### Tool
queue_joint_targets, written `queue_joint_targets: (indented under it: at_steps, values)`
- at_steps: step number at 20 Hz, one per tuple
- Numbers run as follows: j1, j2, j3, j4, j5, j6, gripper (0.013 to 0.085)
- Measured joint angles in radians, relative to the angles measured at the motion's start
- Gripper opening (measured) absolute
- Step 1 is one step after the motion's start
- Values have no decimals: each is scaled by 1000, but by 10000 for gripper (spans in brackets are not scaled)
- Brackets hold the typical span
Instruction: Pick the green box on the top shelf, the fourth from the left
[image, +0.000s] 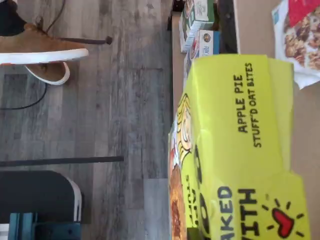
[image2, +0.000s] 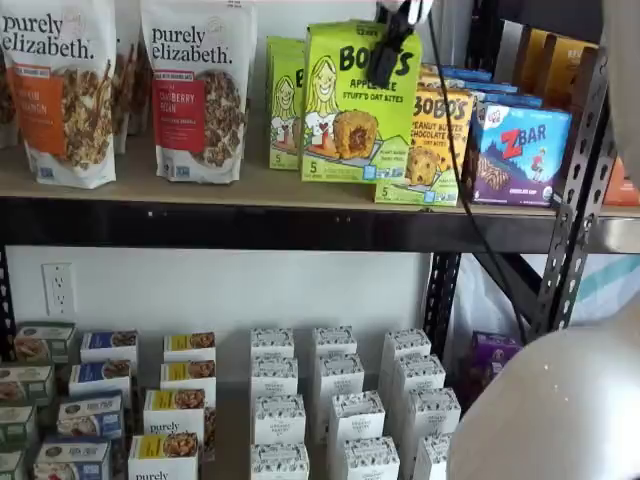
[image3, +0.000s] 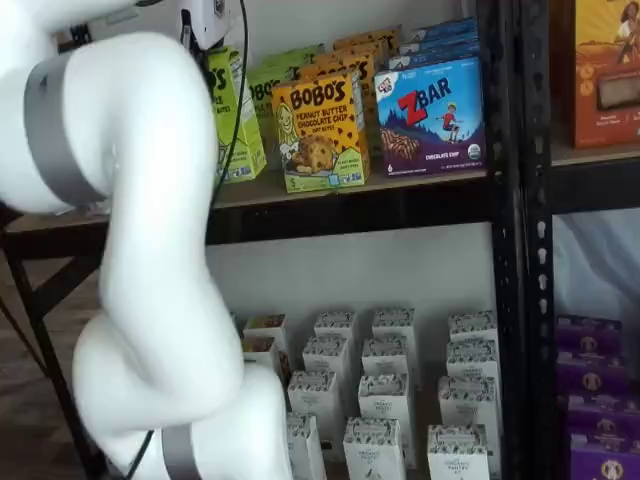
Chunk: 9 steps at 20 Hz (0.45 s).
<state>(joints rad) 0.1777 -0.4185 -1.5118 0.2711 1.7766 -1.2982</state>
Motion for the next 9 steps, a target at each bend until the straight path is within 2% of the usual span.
queue_joint_targets:
  at_steps: [4,9]
  values:
    - [-36,-102,67,7,13,-23,210]
    - [-80,-202,125,9,75,-56,210]
